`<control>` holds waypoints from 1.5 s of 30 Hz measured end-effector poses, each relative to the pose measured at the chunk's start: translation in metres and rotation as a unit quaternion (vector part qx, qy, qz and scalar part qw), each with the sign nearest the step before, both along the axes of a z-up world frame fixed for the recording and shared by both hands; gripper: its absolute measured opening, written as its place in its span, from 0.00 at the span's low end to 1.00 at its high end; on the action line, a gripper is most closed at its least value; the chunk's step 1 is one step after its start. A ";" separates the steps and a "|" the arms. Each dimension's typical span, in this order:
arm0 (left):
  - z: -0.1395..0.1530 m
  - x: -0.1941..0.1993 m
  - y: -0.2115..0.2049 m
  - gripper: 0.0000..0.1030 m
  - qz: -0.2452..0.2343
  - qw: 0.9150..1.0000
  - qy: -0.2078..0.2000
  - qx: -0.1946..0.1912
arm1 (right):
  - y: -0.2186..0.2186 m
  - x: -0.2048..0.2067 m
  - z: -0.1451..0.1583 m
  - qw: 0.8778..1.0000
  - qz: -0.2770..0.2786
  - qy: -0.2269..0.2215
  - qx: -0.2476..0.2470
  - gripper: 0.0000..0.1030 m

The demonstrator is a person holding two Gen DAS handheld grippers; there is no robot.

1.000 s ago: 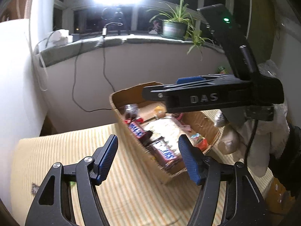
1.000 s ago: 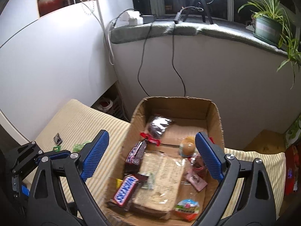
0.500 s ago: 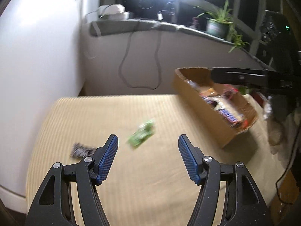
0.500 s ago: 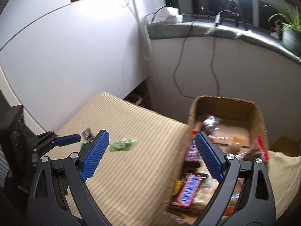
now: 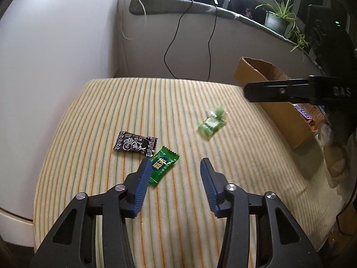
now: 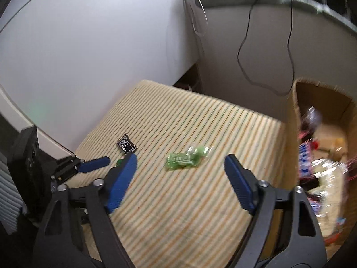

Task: Organize snacks
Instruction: 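Move both open grippers back to the green candies on the bedspread, then grasp the dark green candy with the left gripper while the right gripper grasps the light green candy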

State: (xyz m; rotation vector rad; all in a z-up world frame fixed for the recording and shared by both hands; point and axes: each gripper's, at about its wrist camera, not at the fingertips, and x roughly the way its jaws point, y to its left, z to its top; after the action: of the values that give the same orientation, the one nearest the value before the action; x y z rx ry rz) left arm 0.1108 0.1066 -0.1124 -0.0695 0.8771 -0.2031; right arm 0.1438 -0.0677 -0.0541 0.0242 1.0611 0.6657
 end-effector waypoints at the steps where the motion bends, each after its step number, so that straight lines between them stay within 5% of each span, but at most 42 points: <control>1: -0.002 0.002 0.001 0.41 -0.002 1.000 0.003 -0.002 | 0.001 0.004 -0.007 1.000 0.000 0.018 0.009 0.71; 7: -0.010 0.007 0.007 0.37 -0.011 1.000 0.012 0.001 | 0.009 0.016 -0.037 0.997 -0.011 0.082 0.013 0.53; 17: -0.014 0.013 0.011 0.36 -0.012 1.000 0.010 0.006 | 0.027 0.032 -0.064 0.993 -0.033 0.111 -0.017 0.50; 25: -0.019 0.018 0.009 0.37 -0.017 0.999 0.015 0.025 | 0.067 0.032 -0.074 0.995 -0.015 0.064 -0.077 0.50; 31: -0.022 0.019 0.006 0.37 -0.028 0.999 0.018 0.041 | 0.084 0.018 -0.080 0.989 0.022 0.005 -0.148 0.37; 34: -0.024 0.019 0.001 0.24 -0.034 0.998 0.016 0.050 | 0.079 0.019 -0.081 0.989 0.024 0.004 -0.147 0.28; 40: -0.023 0.018 0.002 0.22 -0.031 0.998 0.011 0.047 | 0.068 0.019 -0.079 0.989 0.031 -0.002 -0.147 0.11; 45: -0.021 0.014 0.004 0.22 -0.027 0.999 0.009 0.038 | 0.061 0.017 -0.078 0.991 0.032 0.001 -0.131 0.06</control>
State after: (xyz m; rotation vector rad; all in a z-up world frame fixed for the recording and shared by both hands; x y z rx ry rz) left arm 0.1246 0.1102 -0.1334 0.0236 0.9049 -0.2203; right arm 0.1604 -0.0063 -0.1325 -0.2383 1.1482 0.5788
